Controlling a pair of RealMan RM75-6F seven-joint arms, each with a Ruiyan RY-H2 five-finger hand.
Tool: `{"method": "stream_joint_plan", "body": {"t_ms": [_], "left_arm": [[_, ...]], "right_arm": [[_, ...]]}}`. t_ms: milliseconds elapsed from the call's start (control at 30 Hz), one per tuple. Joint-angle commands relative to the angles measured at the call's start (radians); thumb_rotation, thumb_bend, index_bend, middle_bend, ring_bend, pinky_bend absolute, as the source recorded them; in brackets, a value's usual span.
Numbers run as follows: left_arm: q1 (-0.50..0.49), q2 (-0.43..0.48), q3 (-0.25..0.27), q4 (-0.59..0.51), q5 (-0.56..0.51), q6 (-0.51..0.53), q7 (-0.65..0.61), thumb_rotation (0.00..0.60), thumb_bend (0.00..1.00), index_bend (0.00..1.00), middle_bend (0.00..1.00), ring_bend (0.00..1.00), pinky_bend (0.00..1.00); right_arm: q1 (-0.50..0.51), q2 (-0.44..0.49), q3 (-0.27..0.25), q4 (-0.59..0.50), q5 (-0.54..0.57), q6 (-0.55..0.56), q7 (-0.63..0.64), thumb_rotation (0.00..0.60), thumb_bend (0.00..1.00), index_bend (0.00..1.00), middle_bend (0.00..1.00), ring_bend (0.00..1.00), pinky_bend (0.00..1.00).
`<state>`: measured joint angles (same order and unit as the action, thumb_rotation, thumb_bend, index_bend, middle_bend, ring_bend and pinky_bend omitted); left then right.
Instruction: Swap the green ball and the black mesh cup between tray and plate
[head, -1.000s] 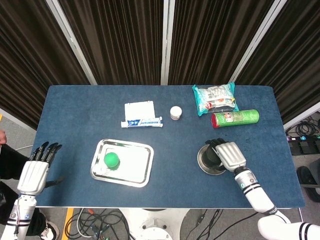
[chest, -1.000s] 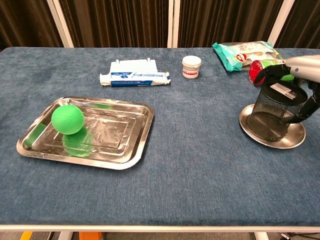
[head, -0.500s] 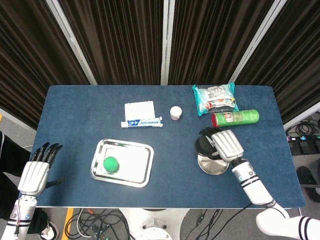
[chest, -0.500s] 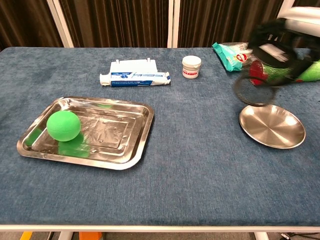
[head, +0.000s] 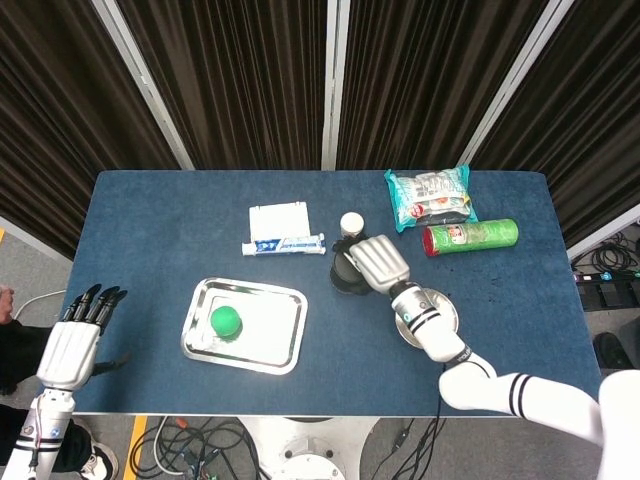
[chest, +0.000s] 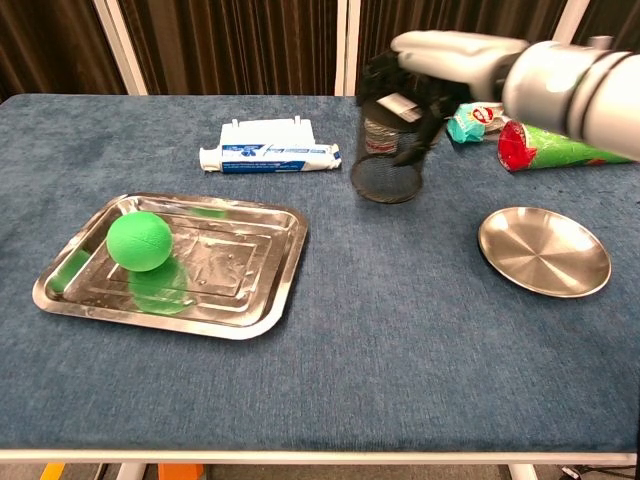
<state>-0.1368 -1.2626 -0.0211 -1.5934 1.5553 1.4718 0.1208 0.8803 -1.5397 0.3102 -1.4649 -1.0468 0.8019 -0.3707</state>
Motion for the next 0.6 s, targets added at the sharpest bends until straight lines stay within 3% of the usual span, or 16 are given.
{"method": "stream_joint_plan", "body": {"t_ms": [33,233,300,433,600], "left_arm": [[0.0,0.0,0.001,0.003,0.0,0.0,-0.002,0.6,0.0,0.13,0.11,0.03,0.14],[0.004,0.002,0.003,0.008,0.0,0.004,-0.013,0.6,0.0,0.13,0.11,0.03,0.14],[0.005,0.003,0.003,0.01,-0.001,0.006,-0.017,0.6,0.0,0.13,0.11,0.03,0.14],[0.006,0.004,0.003,0.013,-0.002,0.005,-0.023,0.6,0.0,0.13,0.11,0.03,0.14],[0.003,0.003,0.003,0.01,0.001,0.003,-0.016,0.6,0.0,0.13,0.11,0.03,0.14]], "right_arm": [[0.04,-0.04,0.004,0.046,0.032,-0.035,-0.004,0.6,0.13,0.4,0.38,0.33,0.54],[0.084,-0.088,-0.007,0.105,0.052,-0.061,0.011,0.6,0.13,0.37,0.35,0.32,0.52],[0.093,-0.093,-0.015,0.116,0.057,-0.068,0.01,0.6,0.12,0.28,0.32,0.25,0.44],[0.1,-0.088,-0.034,0.121,0.067,-0.078,0.007,0.6,0.03,0.04,0.13,0.04,0.21],[0.088,-0.062,-0.037,0.097,0.064,-0.076,0.057,0.6,0.0,0.0,0.01,0.0,0.1]]}}
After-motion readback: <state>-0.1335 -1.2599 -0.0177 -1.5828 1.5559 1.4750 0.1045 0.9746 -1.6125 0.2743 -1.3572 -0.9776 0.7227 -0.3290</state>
